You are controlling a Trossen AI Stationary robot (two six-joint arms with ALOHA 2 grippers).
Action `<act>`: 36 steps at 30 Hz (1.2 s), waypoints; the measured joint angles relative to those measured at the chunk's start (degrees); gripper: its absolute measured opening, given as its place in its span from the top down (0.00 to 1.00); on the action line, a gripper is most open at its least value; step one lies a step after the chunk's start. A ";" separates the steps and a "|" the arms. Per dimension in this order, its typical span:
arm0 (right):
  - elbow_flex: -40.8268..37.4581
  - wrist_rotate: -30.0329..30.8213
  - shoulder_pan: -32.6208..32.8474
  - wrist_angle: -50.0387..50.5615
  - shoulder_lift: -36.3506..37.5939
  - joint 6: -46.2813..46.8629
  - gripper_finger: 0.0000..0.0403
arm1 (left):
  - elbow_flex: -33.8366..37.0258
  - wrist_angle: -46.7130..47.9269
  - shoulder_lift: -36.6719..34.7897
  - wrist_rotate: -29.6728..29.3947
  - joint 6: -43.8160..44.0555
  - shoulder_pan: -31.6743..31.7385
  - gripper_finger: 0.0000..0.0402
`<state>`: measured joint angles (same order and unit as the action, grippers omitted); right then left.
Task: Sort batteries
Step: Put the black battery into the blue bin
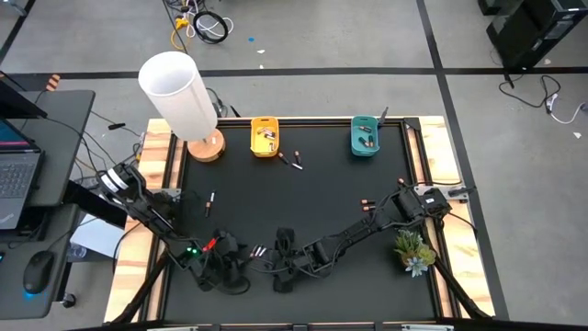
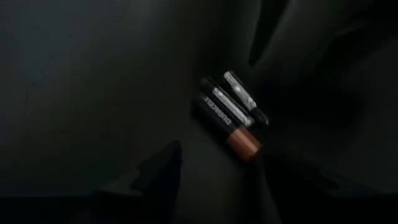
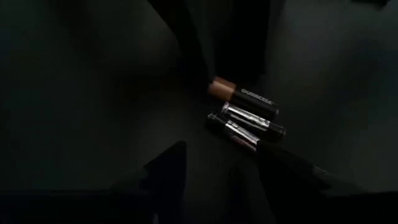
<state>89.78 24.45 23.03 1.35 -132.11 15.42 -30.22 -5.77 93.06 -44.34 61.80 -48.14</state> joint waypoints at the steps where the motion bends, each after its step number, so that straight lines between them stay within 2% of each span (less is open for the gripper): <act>1: 0.00 -0.02 0.00 0.04 0.00 -0.02 0.50 | -0.02 -0.23 0.00 -0.02 0.00 0.53 0.43; 10: 0.00 0.00 -0.64 0.42 0.00 -0.15 0.50 | -0.02 -0.06 0.00 -0.26 -1.73 2.08 0.42; 14: 0.00 -0.03 -1.40 0.73 0.00 -1.59 0.50 | -0.02 0.72 0.00 -1.42 -5.79 3.34 0.42; 20: 0.00 -0.53 -1.57 1.00 0.00 -2.05 0.50 | -0.02 3.44 -0.05 1.82 -7.80 4.67 0.44; 28: 0.06 -1.09 -1.10 7.35 1.84 -0.26 0.51 | -0.02 4.71 -2.93 6.08 -7.98 4.56 0.45; 36: 0.04 -0.17 0.09 8.57 2.05 1.06 0.51 | 0.01 4.52 -3.58 6.34 -6.56 4.88 0.45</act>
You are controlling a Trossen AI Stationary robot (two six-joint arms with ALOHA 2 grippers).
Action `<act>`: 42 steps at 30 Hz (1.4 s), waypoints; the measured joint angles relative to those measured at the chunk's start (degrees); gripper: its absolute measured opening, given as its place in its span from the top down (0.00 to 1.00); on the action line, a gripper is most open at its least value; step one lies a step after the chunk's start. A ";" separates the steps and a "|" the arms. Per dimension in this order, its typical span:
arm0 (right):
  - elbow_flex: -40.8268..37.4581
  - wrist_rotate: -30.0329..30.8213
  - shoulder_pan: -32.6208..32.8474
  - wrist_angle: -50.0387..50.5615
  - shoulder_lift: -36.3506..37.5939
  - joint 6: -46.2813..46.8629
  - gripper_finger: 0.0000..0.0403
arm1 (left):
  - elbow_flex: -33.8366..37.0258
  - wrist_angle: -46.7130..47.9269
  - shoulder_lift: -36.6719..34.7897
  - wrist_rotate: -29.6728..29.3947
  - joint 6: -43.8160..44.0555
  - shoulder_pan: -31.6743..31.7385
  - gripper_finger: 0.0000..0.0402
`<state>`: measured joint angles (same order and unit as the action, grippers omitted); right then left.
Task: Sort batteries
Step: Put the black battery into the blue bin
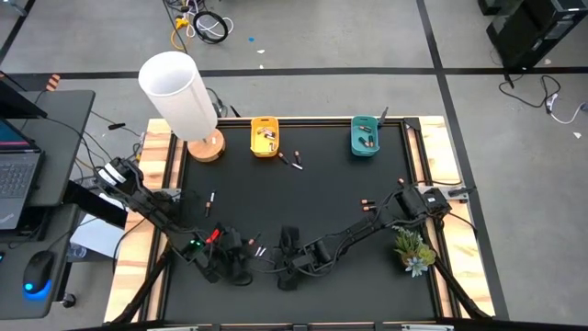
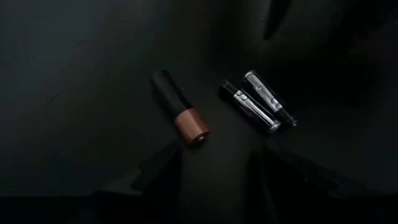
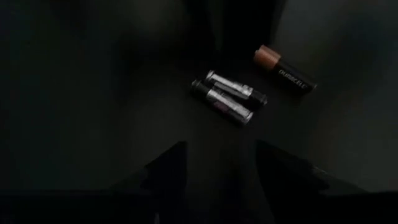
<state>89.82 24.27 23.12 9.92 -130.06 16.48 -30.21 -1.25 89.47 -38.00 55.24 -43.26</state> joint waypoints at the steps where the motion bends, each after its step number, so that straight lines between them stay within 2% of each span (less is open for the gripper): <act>1: -0.02 0.04 0.15 0.10 0.00 0.21 0.51 | -0.01 -0.01 0.00 -0.01 0.67 0.13 0.45; 9: -0.02 1.44 0.45 -2.22 0.00 0.98 0.51 | -0.01 -0.03 0.13 -1.32 1.28 1.38 0.45; 22: -0.02 1.62 1.02 -2.44 0.00 0.27 0.52 | -0.01 4.37 -0.32 0.44 0.47 2.00 0.45; 28: -0.02 1.60 0.98 -1.71 0.00 0.47 0.52 | 0.01 2.13 -0.35 2.13 0.70 2.02 0.45; 31: -0.02 3.49 1.39 -2.19 0.00 0.49 0.52 | 0.01 1.28 -0.70 2.31 0.68 2.01 0.45; 42: -0.04 5.72 2.28 -4.35 0.00 0.95 0.53 | 0.04 1.42 -0.70 -0.50 -2.42 7.07 0.45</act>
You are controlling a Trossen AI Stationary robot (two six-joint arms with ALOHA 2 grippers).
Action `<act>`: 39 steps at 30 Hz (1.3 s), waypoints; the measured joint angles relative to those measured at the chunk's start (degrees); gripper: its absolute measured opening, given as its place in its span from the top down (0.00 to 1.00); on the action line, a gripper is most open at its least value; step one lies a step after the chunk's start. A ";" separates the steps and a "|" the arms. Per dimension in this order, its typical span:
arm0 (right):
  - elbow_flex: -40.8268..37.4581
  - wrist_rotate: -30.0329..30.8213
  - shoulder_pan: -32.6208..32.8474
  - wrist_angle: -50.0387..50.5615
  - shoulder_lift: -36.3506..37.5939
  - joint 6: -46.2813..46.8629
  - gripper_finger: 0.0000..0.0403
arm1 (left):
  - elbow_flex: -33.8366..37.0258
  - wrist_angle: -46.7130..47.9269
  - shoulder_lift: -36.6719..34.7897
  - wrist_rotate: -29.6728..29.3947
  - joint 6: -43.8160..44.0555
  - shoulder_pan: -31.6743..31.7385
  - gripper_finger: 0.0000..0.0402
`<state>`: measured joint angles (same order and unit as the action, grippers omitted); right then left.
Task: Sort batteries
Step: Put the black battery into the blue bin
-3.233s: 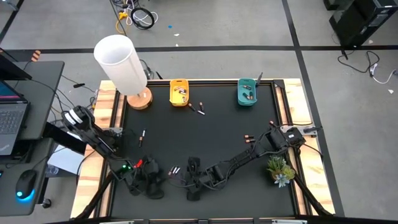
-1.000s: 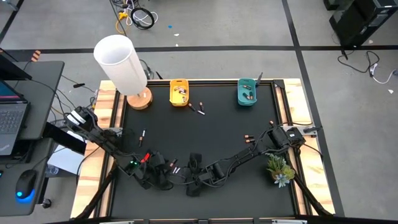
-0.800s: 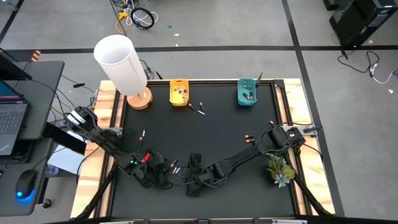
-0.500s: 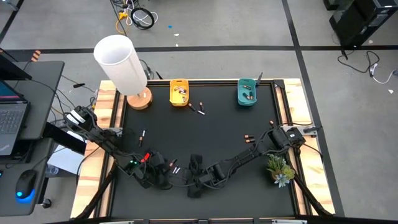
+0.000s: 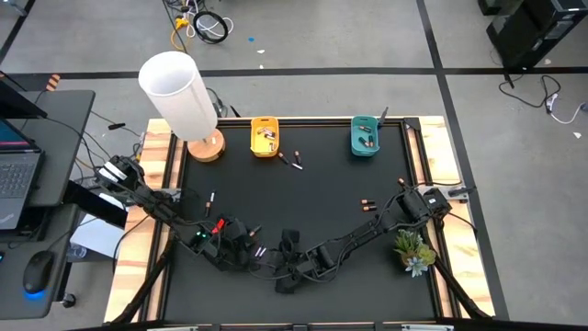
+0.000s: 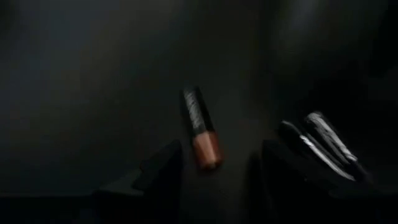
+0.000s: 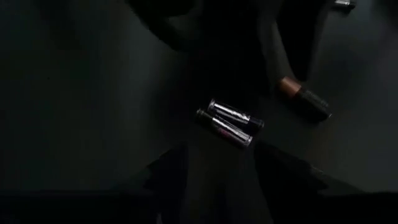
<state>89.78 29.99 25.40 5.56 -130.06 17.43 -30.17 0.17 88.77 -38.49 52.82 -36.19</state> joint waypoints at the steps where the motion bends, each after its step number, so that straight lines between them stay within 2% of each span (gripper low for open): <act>1: 0.00 0.00 0.03 -0.08 0.00 0.00 0.53 | 0.02 0.06 0.02 0.06 -0.36 0.59 0.45; 13: 0.00 1.95 0.18 -0.68 -0.02 -0.36 0.53 | -0.03 -0.05 0.00 5.58 -9.04 5.50 0.45; 26: 0.00 3.66 0.98 -0.79 -0.02 0.44 0.53 | -0.12 -1.17 -0.07 8.83 -14.73 9.74 0.46; 32: 0.00 3.66 1.23 -0.76 -0.02 0.41 0.53 | -0.16 -1.08 -0.13 12.11 -15.10 11.78 0.54; 39: 0.00 3.67 1.36 -0.76 -0.02 -0.87 0.53 | 1.00 -0.86 -0.17 14.23 -15.28 13.38 0.73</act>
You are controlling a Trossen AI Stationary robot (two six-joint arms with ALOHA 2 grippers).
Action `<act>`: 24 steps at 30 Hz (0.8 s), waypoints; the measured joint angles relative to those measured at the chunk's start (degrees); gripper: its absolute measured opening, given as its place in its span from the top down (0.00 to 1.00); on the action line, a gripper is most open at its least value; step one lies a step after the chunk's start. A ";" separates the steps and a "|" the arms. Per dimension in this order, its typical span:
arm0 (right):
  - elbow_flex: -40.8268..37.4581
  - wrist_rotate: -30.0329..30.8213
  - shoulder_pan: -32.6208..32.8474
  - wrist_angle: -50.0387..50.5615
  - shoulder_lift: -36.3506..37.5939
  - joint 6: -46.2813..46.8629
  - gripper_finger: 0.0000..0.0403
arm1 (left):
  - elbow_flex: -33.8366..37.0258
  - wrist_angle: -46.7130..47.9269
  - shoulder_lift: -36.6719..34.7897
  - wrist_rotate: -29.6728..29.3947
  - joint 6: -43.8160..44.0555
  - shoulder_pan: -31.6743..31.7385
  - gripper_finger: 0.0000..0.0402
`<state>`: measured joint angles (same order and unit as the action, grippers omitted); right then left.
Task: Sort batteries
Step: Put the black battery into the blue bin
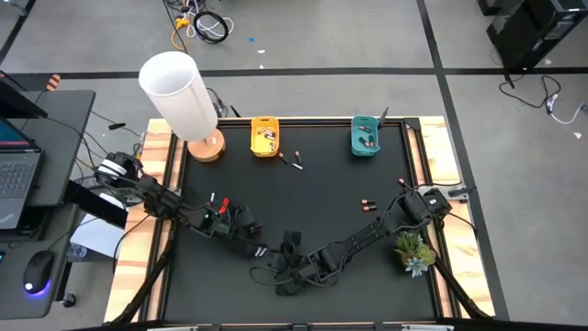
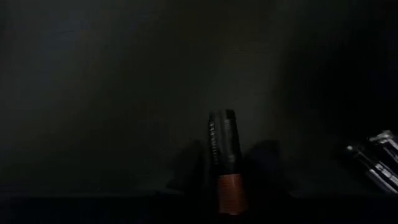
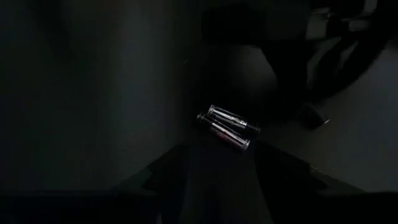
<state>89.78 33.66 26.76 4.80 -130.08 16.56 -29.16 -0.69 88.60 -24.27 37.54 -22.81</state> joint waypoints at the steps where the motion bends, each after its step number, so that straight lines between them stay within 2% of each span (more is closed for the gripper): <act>1: 0.00 0.01 0.03 0.15 0.01 -0.08 0.53 | 0.30 -0.10 -0.03 0.18 0.02 0.20 0.77; 5: 0.00 2.15 0.44 1.61 0.68 -0.55 0.53 | 1.07 -1.22 -0.19 -0.07 0.15 0.33 0.94; 7: 0.02 3.55 0.67 1.67 1.19 -0.68 0.53 | 1.25 -1.38 -0.16 -0.42 -0.07 0.33 0.98; 11: 0.02 5.70 0.93 3.02 1.62 -0.66 0.53 | 1.31 -1.49 -0.04 -1.72 -1.22 0.28 1.00; 17: 0.02 5.81 0.93 5.00 1.62 0.99 0.53 | 1.27 -1.36 -0.54 -4.33 -5.04 -0.17 1.00; 24: 0.00 5.87 -0.08 5.53 1.62 1.42 0.53 | 0.46 0.00 -4.35 -3.67 -11.67 -0.15 1.00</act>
<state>89.78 39.53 26.68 10.33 -128.46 17.98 -28.71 -0.68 84.25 -27.93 25.87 -22.96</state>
